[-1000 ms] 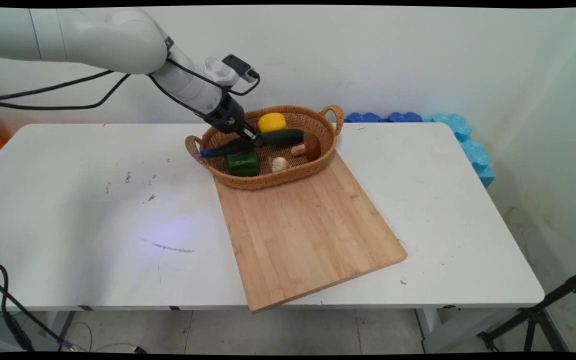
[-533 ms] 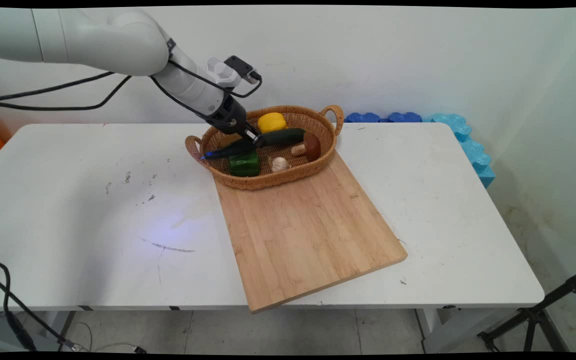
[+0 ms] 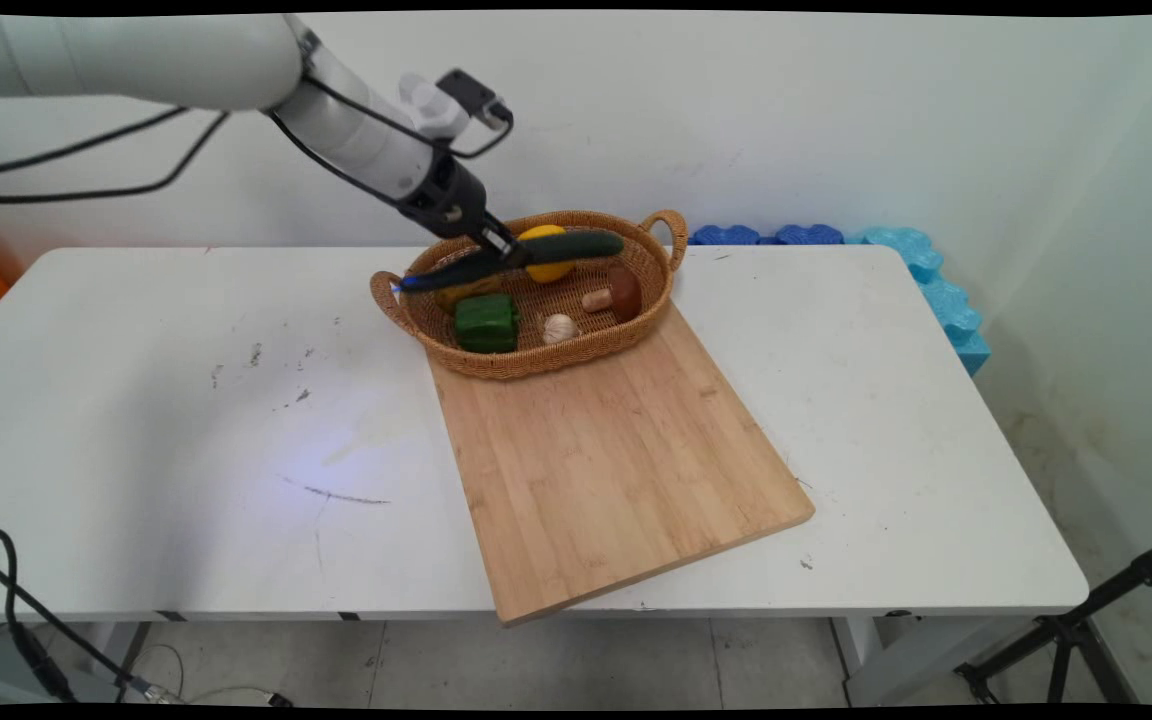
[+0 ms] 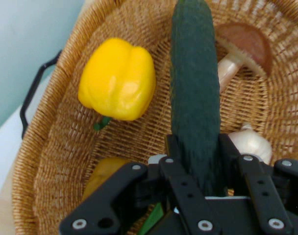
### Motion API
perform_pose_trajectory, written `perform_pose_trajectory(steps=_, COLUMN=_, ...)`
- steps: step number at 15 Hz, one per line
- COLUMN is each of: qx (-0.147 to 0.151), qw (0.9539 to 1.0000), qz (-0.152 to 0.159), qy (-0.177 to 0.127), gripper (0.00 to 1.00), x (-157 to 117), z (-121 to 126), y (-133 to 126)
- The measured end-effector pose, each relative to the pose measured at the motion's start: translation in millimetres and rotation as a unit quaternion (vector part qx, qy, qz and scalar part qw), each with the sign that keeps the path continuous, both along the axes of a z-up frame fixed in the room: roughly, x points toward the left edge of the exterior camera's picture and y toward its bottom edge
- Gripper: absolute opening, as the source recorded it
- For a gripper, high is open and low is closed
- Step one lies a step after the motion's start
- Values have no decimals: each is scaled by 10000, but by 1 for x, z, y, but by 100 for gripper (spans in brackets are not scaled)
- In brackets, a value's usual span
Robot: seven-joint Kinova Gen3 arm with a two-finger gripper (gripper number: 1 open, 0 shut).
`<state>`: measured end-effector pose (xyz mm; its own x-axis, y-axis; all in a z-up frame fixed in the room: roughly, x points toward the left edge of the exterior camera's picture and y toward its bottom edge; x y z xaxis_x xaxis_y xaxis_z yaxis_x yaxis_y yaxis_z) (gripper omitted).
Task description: Place the picked object on the cutting board
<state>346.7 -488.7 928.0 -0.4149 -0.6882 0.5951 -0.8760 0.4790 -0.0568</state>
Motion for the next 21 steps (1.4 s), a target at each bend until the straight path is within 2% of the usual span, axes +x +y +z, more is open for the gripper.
perform_pose_trajectory(steps=4, qx=-204, qw=9994, qz=-254, qy=128, gripper=0, x=0, z=48, y=27)
perform_pose_trajectory(steps=11, qx=-303, qw=9962, qz=-724, qy=377, gripper=0, x=-11, z=95, y=80)
perform_pose_trajectory(steps=15, qx=-287, qw=9939, qz=-973, qy=442, gripper=0, x=-20, z=98, y=108)
perform_pose_trajectory(steps=19, qx=-239, qw=9916, qz=-1183, qy=460, gripper=0, x=-29, z=85, y=129)
perform_pose_trajectory(steps=21, qx=-207, qw=9899, qz=-1320, qy=463, gripper=0, x=-34, z=70, y=141)
